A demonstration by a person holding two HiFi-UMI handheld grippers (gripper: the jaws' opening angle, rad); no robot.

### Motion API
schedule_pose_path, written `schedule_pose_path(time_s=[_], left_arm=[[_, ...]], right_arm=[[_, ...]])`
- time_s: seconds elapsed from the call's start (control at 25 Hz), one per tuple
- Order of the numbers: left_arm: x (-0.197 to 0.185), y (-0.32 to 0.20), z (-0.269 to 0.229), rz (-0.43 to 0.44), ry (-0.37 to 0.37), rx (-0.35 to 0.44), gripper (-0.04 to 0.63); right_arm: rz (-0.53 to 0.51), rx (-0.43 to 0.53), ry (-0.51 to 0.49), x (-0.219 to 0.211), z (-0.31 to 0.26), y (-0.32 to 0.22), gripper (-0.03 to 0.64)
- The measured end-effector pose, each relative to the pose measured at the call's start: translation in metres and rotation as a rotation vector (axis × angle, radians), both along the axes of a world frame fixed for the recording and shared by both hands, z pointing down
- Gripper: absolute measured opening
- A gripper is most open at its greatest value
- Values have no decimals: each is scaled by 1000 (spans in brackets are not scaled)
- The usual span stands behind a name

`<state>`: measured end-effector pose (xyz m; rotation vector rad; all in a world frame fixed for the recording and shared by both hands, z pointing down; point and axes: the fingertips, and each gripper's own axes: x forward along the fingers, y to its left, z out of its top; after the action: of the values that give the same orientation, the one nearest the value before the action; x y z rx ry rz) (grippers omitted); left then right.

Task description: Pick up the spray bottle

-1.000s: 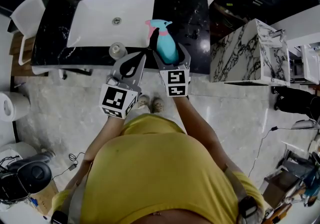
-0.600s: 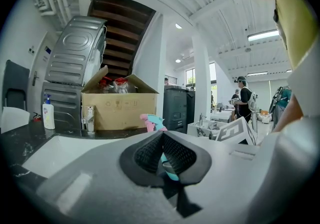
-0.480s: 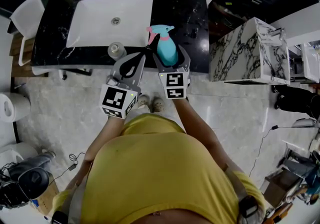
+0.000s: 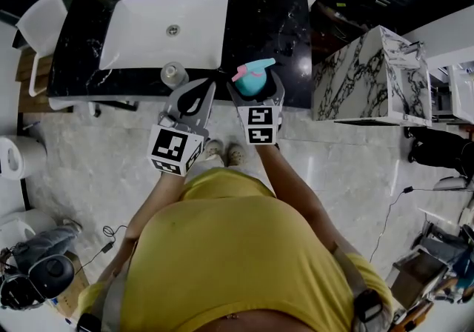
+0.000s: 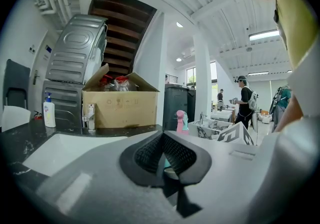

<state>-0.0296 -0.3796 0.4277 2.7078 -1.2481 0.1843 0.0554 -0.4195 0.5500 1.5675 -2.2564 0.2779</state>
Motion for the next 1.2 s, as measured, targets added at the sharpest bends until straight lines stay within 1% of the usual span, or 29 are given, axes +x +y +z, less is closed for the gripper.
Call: schedule_pose_path(time_s=[0.12,0.16,0.2,0.24,0.48,0.68,0.88,1.2], left_arm=[[-2,0,1,-5,-1,-2,5],[-3,0,1,-7,-2,-3,5],[-4,-1,1,-10,-2,-4,5],[-5,-1,2,-12,-3,-6,5],[-8,-1,3,-20,-2,-11,5],[-5,-1,1,-18,3,-6,5],[1,-5,-4,-13,15,8,5],[12,-8,-21,-8,41,55,5]], right_arm=[[4,32,-9,-2,-9,-7,459],[6,39,-7,-2,-11,-10,449],[6,41,-3,-2,-13,-12,431],[4,42,1,-1,-13,-14,393],[-19,73,1,-3,-17,-15,385],[-16,93,-2,1,-37,-14,383],[28,114,-16,16,-70,-10,383],[140,196,-41,51,-138,17,383]])
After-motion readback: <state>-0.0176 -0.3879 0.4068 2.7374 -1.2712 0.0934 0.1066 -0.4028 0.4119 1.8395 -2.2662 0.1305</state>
